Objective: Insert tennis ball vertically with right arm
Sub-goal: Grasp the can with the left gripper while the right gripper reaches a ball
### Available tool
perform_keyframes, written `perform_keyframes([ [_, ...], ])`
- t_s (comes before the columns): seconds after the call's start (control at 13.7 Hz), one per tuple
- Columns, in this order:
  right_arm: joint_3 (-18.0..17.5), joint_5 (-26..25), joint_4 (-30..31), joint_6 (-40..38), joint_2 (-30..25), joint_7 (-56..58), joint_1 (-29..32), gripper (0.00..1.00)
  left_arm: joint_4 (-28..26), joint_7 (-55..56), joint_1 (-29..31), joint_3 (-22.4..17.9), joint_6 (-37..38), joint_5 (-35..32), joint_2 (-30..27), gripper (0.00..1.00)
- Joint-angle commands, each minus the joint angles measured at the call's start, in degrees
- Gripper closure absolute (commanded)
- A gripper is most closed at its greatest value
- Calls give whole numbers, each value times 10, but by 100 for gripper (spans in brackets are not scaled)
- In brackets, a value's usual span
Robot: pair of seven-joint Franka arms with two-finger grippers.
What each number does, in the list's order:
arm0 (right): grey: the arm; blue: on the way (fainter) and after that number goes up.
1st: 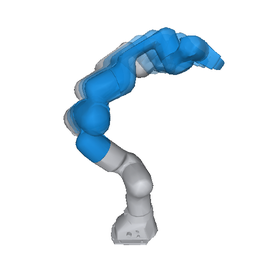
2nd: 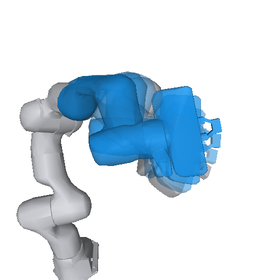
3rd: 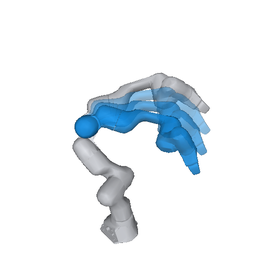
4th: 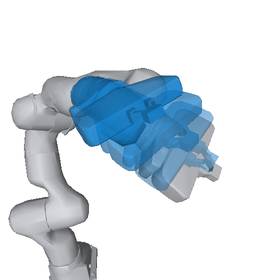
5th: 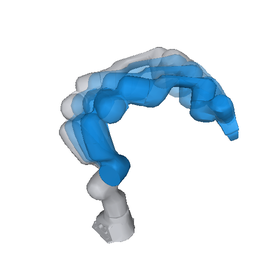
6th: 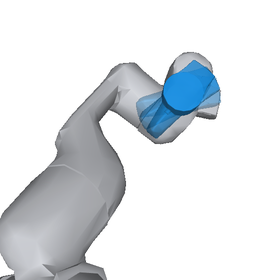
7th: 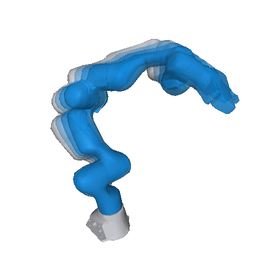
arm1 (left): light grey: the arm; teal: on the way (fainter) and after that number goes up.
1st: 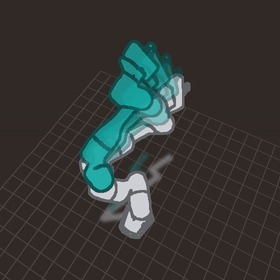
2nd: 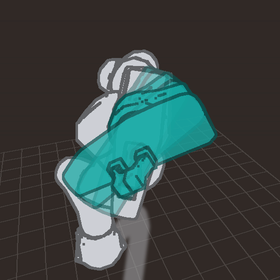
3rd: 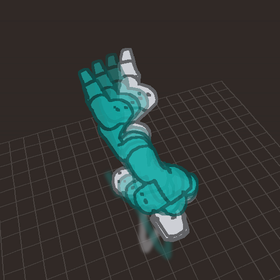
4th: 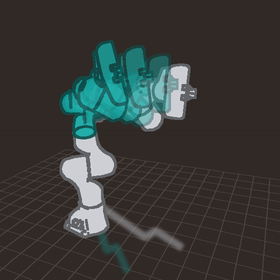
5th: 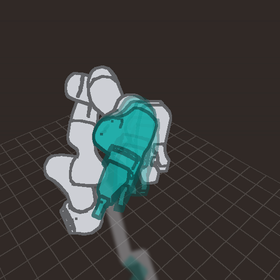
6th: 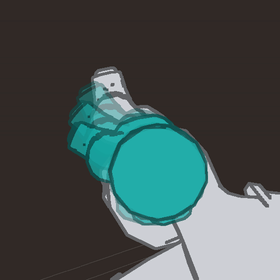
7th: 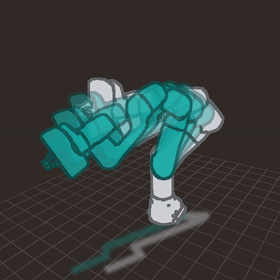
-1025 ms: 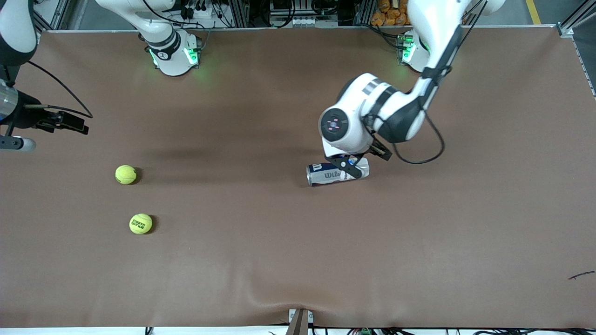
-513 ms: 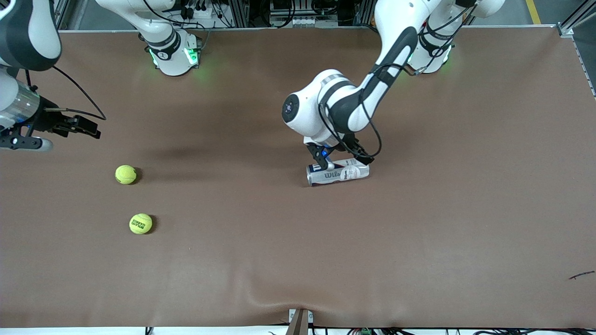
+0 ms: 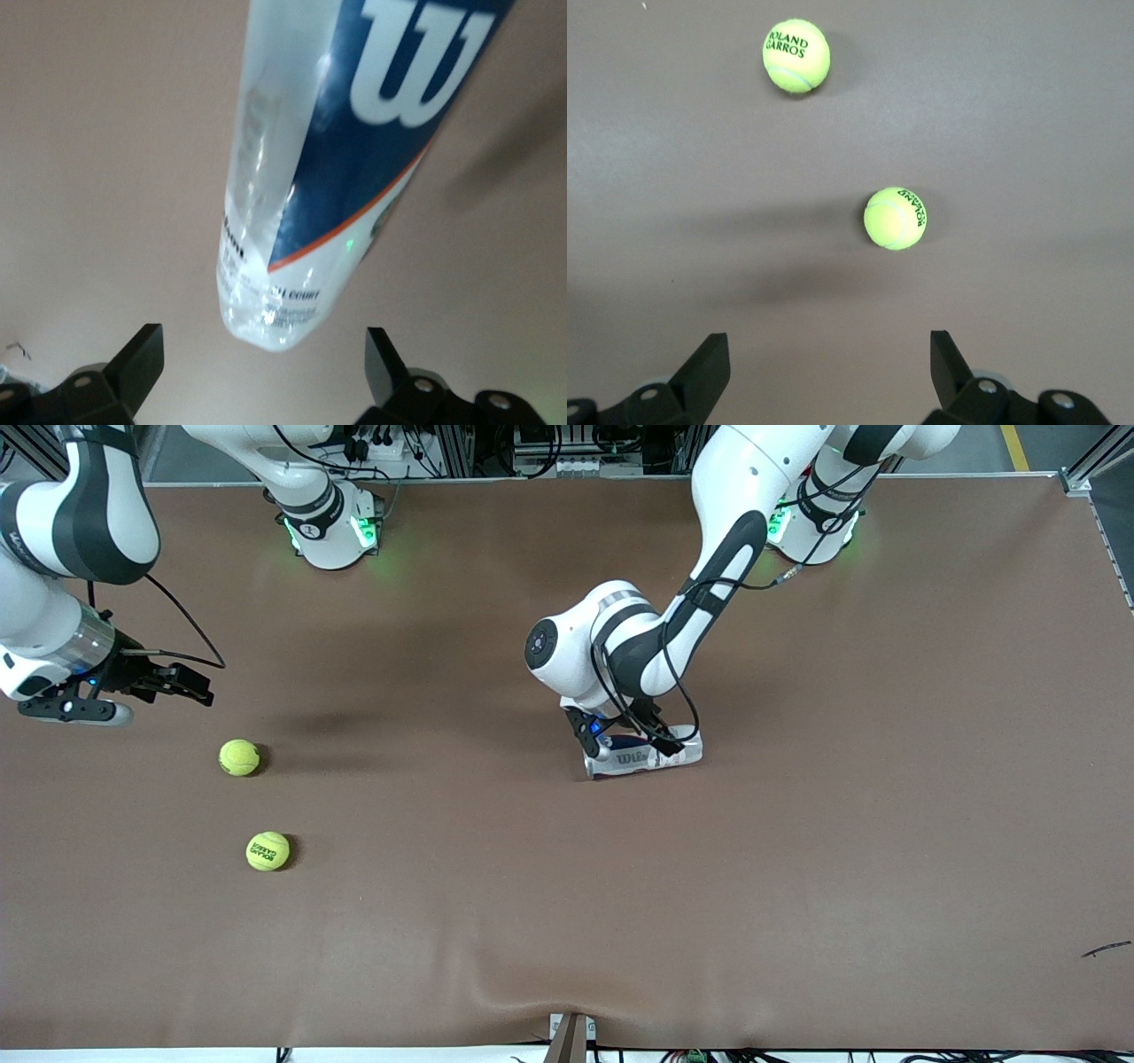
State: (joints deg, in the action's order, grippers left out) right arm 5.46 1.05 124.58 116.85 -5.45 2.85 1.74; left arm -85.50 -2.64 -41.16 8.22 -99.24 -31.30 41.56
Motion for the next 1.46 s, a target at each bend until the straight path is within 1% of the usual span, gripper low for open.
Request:
perform_keyframes([
  [0.0, -2, 0, 9, 14, 13, -1, -2, 0, 16, -46, -1, -3, -22, -11, 14, 0],
  [0.22, -2, 0, 6, 39, 49, -1, -1, 0, 15, -50, 0, -3, -29, -11, 22, 0],
  [0.37, -1, 0, 5, 72, 82, 0, 4, 0, 16, -57, 0, -3, -30, -12, 27, 0],
  [0.66, 0, -2, -20, 89, 133, 17, 26, 0, 16, -115, 4, -8, -46, -12, 40, 0],
  [0.88, 0, -2, -17, 100, 154, 71, 43, 0, 16, -130, 4, -9, -52, -13, 45, 0],
  [1.03, 2, -9, -11, 136, 169, 98, 48, 0, 16, -130, 4, -10, -54, -13, 49, 0],
  [1.17, 1, -9, -13, 157, 189, 133, 64, 0, 16, -140, 4, -10, -54, -14, 53, 0],
  [1.39, 1, -8, -12, 169, 206, 137, 71, 0, 16, -159, 6, -13, -54, -12, 58, 0],
])
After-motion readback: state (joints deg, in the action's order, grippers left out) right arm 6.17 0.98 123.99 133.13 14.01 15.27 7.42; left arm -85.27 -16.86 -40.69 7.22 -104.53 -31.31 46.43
